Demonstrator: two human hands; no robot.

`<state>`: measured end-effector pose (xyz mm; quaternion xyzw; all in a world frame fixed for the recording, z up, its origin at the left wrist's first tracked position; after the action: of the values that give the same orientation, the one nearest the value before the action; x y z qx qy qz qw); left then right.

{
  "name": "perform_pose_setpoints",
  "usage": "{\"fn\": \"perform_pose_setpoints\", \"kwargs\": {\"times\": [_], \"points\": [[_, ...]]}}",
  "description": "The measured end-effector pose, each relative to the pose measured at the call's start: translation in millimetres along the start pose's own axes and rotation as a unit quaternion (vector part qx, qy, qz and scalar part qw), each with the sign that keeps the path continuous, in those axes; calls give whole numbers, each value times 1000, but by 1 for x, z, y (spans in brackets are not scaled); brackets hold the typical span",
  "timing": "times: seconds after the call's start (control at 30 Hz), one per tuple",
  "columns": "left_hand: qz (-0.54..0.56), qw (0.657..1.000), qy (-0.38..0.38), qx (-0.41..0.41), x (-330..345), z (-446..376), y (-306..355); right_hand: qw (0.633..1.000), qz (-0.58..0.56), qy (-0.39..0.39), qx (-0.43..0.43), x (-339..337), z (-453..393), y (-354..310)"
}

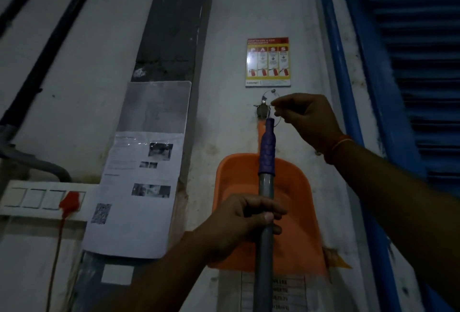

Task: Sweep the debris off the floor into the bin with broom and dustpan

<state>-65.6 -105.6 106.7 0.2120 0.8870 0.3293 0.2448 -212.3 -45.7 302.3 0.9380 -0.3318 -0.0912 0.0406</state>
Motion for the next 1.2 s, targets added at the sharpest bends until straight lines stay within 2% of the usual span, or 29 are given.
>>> {"fn": "perform_pose_setpoints", "kwargs": {"times": [0.23,0.37,0.8,1.07,1.2], "points": [[20,1000,15,2,-3,-27,4,995,16,-41,94,1,-46,55],[7,1000,20,5,-1,-45,8,988,-35,-34,144,8,-63,74],[60,997,40,15,-17,-68,-11,971,10,-56,230,33,-90,105],[53,998,29,3,-17,-54,-32,975,-9,-65,210,35,-55,97],[-16,999,37,10,-19,-49,-31,973,-53,-73,213,38,-35,84]]}}
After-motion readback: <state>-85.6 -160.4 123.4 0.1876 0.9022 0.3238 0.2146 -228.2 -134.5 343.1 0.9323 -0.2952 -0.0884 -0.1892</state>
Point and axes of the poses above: each hand's wrist, its own z-axis away from the middle knuckle, its own x-axis out of the palm, y = z × x, the point moved 6 cm from there along -z, towards the middle knuckle, and after that the axes turned 2 degrees about z, right-handed, at the moved point
